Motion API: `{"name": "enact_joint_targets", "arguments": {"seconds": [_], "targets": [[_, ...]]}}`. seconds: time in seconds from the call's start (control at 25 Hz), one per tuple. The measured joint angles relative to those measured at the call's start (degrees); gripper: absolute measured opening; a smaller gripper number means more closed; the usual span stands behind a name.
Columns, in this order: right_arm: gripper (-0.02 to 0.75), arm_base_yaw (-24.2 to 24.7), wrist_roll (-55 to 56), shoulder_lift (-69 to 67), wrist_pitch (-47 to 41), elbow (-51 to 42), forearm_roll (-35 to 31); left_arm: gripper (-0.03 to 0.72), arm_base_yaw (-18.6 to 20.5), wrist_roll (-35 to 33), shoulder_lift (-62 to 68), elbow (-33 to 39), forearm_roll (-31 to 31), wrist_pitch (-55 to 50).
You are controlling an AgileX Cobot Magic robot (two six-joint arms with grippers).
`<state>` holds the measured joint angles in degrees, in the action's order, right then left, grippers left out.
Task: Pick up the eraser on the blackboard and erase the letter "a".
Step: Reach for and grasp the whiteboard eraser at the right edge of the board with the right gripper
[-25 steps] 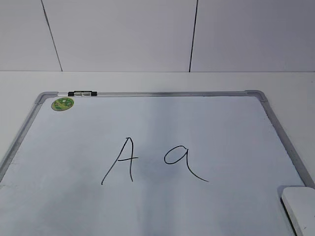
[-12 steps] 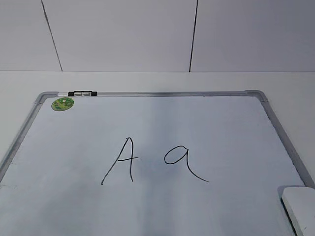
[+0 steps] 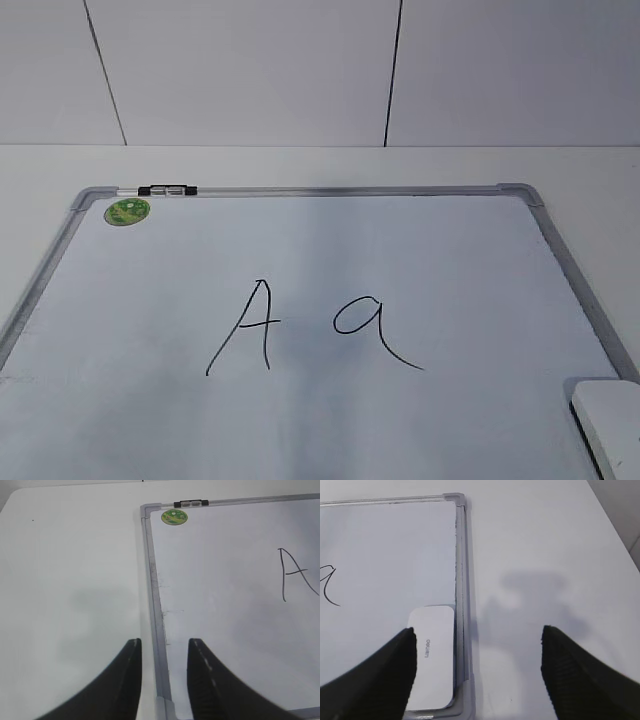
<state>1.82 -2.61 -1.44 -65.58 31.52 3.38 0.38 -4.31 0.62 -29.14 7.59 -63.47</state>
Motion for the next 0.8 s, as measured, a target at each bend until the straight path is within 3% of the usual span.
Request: {"name": "enact_joint_targets", "arguments": {"seconds": [0.2,0.4,0.8], "targets": [[0.592,0.0,-0.36,-11.47,-1.15,6.47,-0.46,0.235,0.0,0.0,0.0,0.0,0.0,0.0],[0.592,0.0,-1.14,-22.91,-1.1,13.92,-5.43,0.235,0.0,0.0,0.0,0.0,0.0,0.0],[0.592,-1.06,-2.57,-39.34,-6.04,18.49,-10.43,0.235,0.0,0.0,0.0,0.0,0.0,0.0]]}}
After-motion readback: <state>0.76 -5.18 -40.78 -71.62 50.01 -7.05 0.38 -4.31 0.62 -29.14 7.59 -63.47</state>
